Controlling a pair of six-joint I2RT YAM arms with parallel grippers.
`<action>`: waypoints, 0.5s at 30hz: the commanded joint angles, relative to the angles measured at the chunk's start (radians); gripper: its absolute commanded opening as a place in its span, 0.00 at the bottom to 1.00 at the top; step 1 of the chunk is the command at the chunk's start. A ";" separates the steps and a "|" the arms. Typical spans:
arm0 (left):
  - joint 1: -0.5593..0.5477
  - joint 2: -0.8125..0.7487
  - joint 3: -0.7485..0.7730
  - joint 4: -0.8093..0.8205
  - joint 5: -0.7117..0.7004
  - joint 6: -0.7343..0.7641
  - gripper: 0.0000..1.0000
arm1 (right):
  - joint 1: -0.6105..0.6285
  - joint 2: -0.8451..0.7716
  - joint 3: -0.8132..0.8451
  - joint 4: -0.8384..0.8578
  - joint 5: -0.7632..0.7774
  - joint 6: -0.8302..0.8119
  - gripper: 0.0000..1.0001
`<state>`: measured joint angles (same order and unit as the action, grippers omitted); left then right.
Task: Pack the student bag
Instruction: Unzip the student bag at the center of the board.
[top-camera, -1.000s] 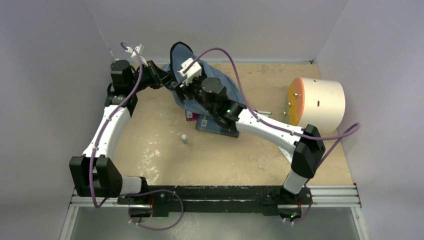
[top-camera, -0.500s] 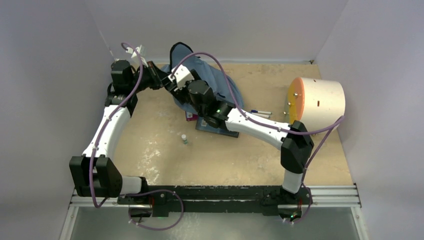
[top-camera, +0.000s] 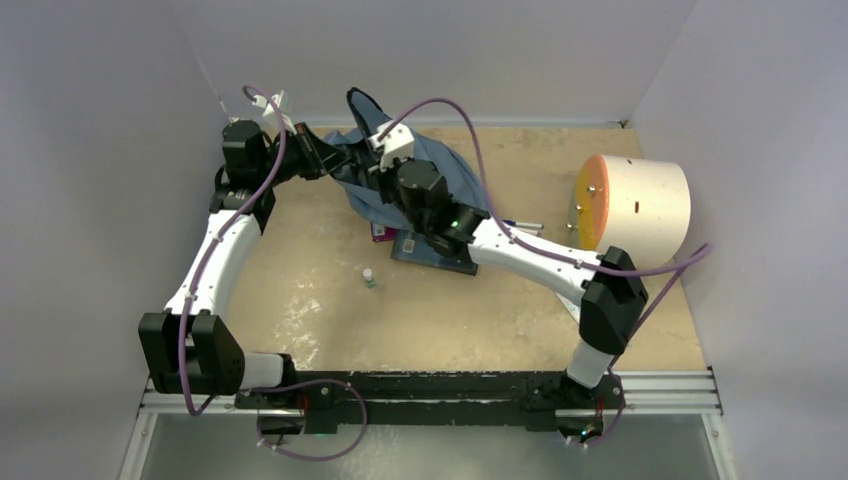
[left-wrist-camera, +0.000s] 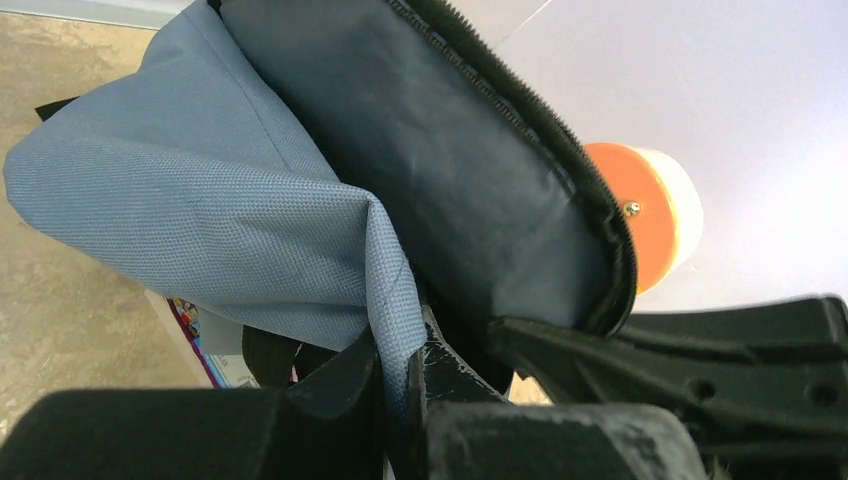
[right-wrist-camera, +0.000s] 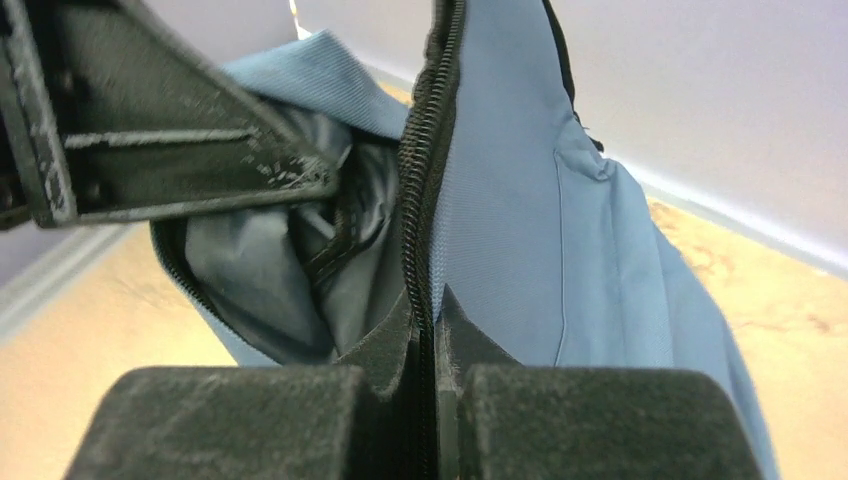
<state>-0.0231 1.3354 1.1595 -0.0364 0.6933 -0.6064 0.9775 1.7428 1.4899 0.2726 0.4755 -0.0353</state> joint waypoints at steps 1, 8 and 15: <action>-0.011 -0.033 0.011 0.043 0.017 0.026 0.00 | -0.108 -0.102 -0.057 0.103 -0.167 0.365 0.00; -0.011 -0.037 -0.026 0.048 0.021 0.024 0.00 | -0.335 -0.216 -0.403 0.413 -0.502 0.937 0.00; -0.011 -0.048 -0.055 0.046 0.029 0.031 0.00 | -0.364 -0.210 -0.576 0.552 -0.545 1.206 0.07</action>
<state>-0.0254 1.3304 1.1080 -0.0399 0.6922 -0.6044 0.5976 1.5372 0.9340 0.7002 0.0231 0.9463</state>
